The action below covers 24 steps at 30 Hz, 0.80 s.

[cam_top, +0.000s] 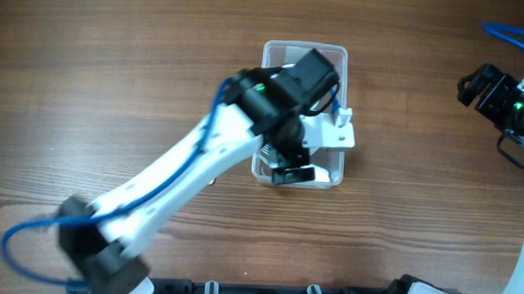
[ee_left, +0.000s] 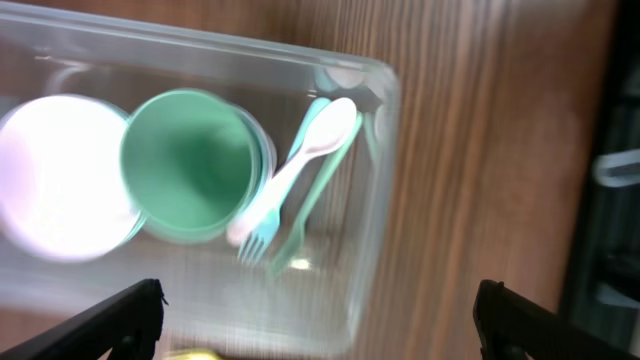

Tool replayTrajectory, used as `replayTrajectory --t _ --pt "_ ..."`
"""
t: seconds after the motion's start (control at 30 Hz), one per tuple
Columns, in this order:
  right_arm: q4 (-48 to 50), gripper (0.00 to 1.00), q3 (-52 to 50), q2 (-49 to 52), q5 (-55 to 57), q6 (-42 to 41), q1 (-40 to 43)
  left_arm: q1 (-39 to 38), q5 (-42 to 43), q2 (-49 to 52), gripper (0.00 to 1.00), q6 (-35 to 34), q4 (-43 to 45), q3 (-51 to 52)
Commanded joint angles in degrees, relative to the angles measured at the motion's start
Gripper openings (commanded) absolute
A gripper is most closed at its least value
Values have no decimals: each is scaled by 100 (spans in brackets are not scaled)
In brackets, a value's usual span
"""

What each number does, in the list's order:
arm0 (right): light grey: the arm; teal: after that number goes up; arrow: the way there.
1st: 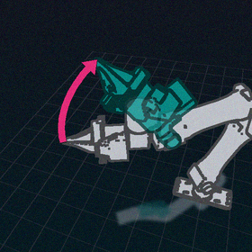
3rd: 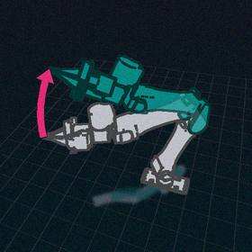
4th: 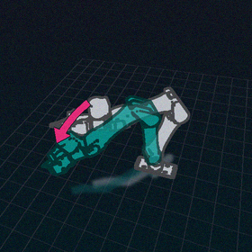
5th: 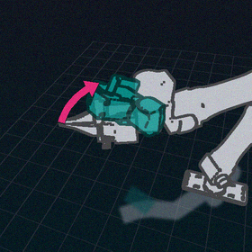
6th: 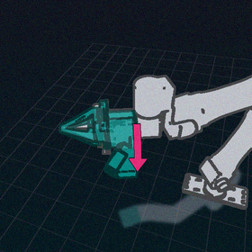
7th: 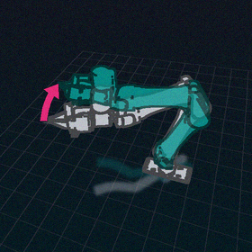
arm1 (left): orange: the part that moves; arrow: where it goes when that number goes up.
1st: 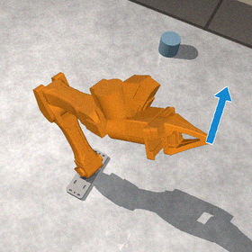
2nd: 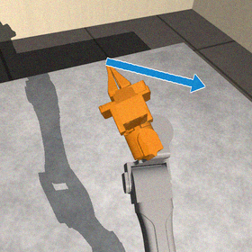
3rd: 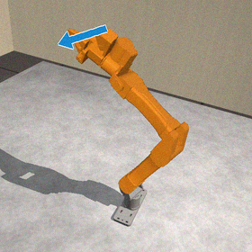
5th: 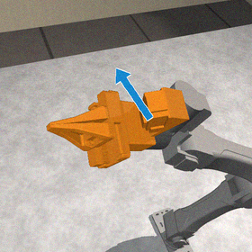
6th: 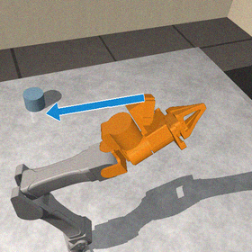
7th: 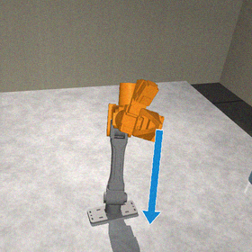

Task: Pack container
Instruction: 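Place the white spoon into the container with the forks, then lower the left gripper and grasp the yellow fork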

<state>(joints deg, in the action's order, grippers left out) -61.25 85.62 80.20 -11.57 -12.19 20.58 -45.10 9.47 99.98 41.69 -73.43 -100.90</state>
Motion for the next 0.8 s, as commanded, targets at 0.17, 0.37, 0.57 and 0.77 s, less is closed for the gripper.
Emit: replayTrajectory --t 0.17,0.37,0.57,0.77 --pt "20 100 -15 26 -13 -66 7 2999 111 -667 100 -4109 -420 236" --pt "20 100 -15 26 -13 -66 7 3630 221 391 100 -5386 826 1714" --pt "22 100 -15 26 -13 -68 7 3241 -188 949 100 -5761 1727 2330" --pt "22 100 -15 26 -13 -66 7 2848 -785 1108 90 -6033 1735 2334"
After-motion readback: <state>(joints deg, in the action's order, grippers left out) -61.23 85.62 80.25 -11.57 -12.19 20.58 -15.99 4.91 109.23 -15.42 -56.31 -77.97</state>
